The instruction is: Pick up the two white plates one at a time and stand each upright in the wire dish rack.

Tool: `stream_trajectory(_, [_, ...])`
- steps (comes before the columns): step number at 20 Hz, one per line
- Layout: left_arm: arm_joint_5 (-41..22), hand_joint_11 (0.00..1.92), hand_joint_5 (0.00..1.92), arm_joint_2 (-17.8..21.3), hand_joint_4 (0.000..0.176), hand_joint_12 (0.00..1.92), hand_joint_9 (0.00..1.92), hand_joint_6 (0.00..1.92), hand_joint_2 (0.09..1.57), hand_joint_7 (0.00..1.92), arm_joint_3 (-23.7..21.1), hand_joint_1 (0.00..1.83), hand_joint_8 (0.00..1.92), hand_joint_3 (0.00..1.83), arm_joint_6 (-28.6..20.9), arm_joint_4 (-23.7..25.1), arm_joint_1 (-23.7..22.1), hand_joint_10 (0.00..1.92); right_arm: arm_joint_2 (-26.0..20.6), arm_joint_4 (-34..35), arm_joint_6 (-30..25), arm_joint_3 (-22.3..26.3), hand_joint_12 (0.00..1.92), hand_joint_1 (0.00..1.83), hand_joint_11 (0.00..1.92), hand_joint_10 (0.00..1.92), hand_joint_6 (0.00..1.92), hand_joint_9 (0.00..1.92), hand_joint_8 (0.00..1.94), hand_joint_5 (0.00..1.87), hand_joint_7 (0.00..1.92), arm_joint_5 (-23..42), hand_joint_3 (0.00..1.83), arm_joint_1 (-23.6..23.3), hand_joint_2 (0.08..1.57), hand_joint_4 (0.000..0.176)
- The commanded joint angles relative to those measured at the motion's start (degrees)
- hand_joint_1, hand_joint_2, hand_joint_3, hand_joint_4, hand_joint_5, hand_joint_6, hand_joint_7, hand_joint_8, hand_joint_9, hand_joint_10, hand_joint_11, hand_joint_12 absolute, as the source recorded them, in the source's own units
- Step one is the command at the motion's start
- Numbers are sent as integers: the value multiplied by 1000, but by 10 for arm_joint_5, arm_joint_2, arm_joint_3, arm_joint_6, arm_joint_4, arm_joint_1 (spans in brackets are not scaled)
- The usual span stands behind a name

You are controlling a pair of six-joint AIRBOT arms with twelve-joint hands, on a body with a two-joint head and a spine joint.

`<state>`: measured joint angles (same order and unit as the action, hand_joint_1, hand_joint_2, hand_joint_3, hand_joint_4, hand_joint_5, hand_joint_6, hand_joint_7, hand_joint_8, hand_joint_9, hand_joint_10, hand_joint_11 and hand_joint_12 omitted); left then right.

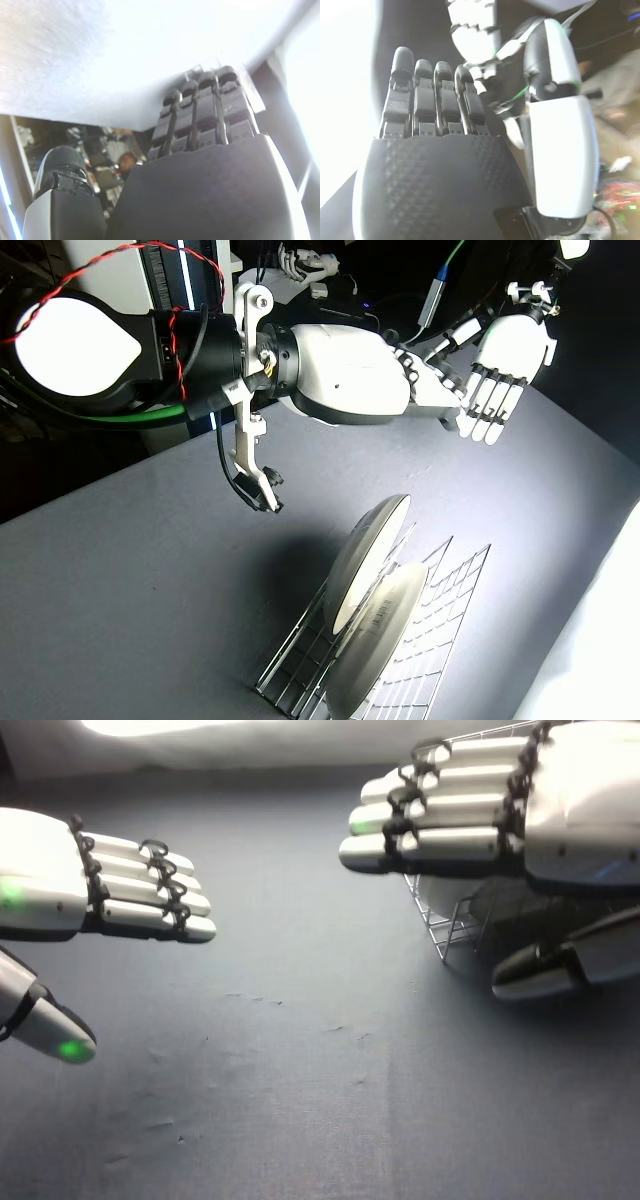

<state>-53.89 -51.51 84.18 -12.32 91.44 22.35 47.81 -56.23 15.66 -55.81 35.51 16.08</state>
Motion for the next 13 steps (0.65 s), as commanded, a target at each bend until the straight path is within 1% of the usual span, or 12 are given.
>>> stream_trajectory(1, [-16,0,0,8,0,0,0,0,1031,0,3,0,0,0,-2,-33,-9,0,-6,22,0,-1,286,764,0,0,0,0,0,0,0,66,0,0,1034,0])
stream_trajectory(2, [-17,0,0,9,0,0,0,0,1042,0,0,0,0,4,-2,-22,-13,0,-8,7,0,-1,289,744,0,0,0,0,0,0,0,70,0,1,998,0])
stream_trajectory(4, [-17,0,0,13,0,0,0,0,1032,0,-8,0,0,0,4,-11,-15,0,-12,-16,3,-1,157,783,0,0,0,0,0,0,0,75,0,2,946,0])
stream_trajectory(6, [-16,0,0,13,0,0,0,0,1037,0,-13,0,0,1,4,-11,-17,0,-16,-30,16,-1,190,777,0,0,0,0,0,0,0,77,0,2,916,0])
stream_trajectory(7, [-16,22,70,14,0,16,42,7,1064,71,-16,0,6,6,4,-11,-18,6,-17,-30,20,-1,307,473,0,0,0,0,0,0,0,80,15,2,1028,0])
stream_trajectory(8, [-16,122,220,14,0,107,211,13,1097,260,-18,0,12,6,4,-11,-20,23,-18,-30,23,-2,486,319,0,13,6,42,7,26,37,85,21,2,1093,0])
stream_trajectory(9, [-16,300,593,14,0,749,560,46,1172,643,-18,0,220,0,4,-11,-22,310,-18,-30,29,-3,1162,283,0,176,99,376,114,346,418,94,7,2,1133,0])
stream_trajectory(10, [-16,466,796,14,0,1081,695,167,1179,824,-18,54,468,0,4,-11,-22,671,-17,-30,40,-4,1467,283,112,583,174,500,318,596,642,116,2,3,1136,0])
stream_trajectory(11, [-16,626,734,14,0,1457,780,961,1175,883,-17,39,955,0,4,-11,-22,1190,-18,-30,50,-4,1717,297,195,1194,996,467,1081,520,570,135,2,5,1153,0])
stream_trajectory(12, [-16,727,743,14,0,1814,826,1434,1195,940,-17,67,1331,2,4,-11,-22,1593,-18,-30,56,-4,1880,222,310,1665,1616,468,1635,501,551,147,9,6,1211,0])
stream_trajectory(13, [-16,759,753,14,0,1900,827,1600,1213,971,-17,124,1460,5,4,-11,-22,1740,-18,-30,59,-5,1913,266,414,1870,1860,527,1880,513,588,157,6,7,1223,0])
